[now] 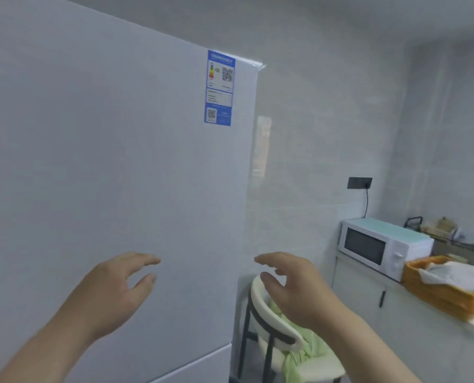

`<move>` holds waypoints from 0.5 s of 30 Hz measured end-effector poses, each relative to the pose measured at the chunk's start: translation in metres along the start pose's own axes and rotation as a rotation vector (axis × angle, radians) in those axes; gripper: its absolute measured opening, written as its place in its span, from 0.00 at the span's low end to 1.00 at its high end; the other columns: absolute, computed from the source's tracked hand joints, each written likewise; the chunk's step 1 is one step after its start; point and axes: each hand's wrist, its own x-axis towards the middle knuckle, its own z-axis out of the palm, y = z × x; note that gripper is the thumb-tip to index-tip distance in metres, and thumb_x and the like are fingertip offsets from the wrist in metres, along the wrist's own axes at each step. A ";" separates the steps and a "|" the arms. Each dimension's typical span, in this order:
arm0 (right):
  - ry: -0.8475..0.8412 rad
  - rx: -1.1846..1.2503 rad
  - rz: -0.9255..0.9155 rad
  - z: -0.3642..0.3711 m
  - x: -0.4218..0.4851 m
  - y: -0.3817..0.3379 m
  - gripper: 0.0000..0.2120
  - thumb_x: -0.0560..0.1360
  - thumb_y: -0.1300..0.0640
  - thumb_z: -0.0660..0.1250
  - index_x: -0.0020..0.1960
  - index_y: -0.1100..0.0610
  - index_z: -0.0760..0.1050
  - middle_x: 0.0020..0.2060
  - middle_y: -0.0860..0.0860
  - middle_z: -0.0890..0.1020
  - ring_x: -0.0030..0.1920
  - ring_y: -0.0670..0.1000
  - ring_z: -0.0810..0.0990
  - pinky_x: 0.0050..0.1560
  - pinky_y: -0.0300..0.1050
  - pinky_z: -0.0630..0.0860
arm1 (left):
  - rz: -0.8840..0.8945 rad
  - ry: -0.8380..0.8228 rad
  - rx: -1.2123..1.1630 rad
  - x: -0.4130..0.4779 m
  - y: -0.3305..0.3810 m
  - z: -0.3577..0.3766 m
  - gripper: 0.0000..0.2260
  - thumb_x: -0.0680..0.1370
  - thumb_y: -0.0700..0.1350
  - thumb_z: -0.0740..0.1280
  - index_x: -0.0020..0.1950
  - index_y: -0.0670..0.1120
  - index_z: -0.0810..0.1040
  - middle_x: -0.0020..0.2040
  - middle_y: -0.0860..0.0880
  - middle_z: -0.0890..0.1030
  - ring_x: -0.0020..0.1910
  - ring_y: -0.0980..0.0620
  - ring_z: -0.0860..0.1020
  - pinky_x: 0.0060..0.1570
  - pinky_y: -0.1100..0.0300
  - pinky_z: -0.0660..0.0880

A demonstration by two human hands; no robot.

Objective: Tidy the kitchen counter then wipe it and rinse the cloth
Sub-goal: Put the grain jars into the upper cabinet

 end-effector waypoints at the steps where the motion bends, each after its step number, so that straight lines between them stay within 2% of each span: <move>1: 0.026 0.013 0.069 -0.013 -0.020 0.017 0.14 0.79 0.53 0.62 0.63 0.43 0.75 0.52 0.27 0.72 0.49 0.25 0.70 0.55 0.23 0.67 | 0.010 -0.040 0.017 -0.002 0.011 0.014 0.15 0.75 0.43 0.69 0.49 0.65 0.72 0.52 0.66 0.75 0.53 0.59 0.74 0.53 0.63 0.67; 3: 0.071 0.019 0.196 -0.038 -0.060 0.048 0.14 0.78 0.54 0.63 0.62 0.44 0.77 0.50 0.28 0.74 0.51 0.33 0.75 0.57 0.34 0.72 | 0.048 -0.122 0.031 -0.006 0.032 0.044 0.16 0.75 0.44 0.69 0.49 0.66 0.71 0.53 0.63 0.76 0.54 0.59 0.73 0.55 0.62 0.67; 5: 0.131 -0.013 0.283 -0.063 -0.098 0.076 0.14 0.78 0.55 0.64 0.61 0.46 0.78 0.51 0.33 0.77 0.52 0.39 0.77 0.56 0.38 0.74 | 0.076 -0.188 -0.012 -0.011 0.056 0.075 0.17 0.74 0.43 0.70 0.46 0.67 0.70 0.52 0.61 0.77 0.53 0.57 0.74 0.56 0.61 0.67; 10: 0.222 -0.070 0.482 -0.122 -0.184 0.133 0.13 0.79 0.56 0.64 0.62 0.48 0.77 0.53 0.38 0.77 0.54 0.41 0.77 0.47 0.27 0.69 | 0.179 -0.293 -0.133 -0.019 0.124 0.152 0.18 0.74 0.42 0.70 0.45 0.67 0.70 0.51 0.60 0.77 0.52 0.56 0.74 0.55 0.60 0.66; 12: 0.236 -0.100 0.554 -0.142 -0.215 0.148 0.14 0.79 0.55 0.63 0.63 0.47 0.76 0.55 0.40 0.78 0.53 0.41 0.76 0.48 0.28 0.69 | 0.230 -0.349 -0.182 -0.020 0.152 0.179 0.17 0.74 0.42 0.69 0.48 0.67 0.71 0.53 0.60 0.76 0.53 0.56 0.74 0.55 0.60 0.67; 15: 0.268 -0.168 0.656 -0.168 -0.257 0.164 0.14 0.79 0.54 0.63 0.64 0.47 0.76 0.59 0.43 0.79 0.57 0.44 0.77 0.56 0.37 0.73 | 0.287 -0.451 -0.193 -0.017 0.191 0.220 0.16 0.75 0.45 0.69 0.60 0.60 0.75 0.59 0.58 0.77 0.58 0.55 0.74 0.59 0.57 0.68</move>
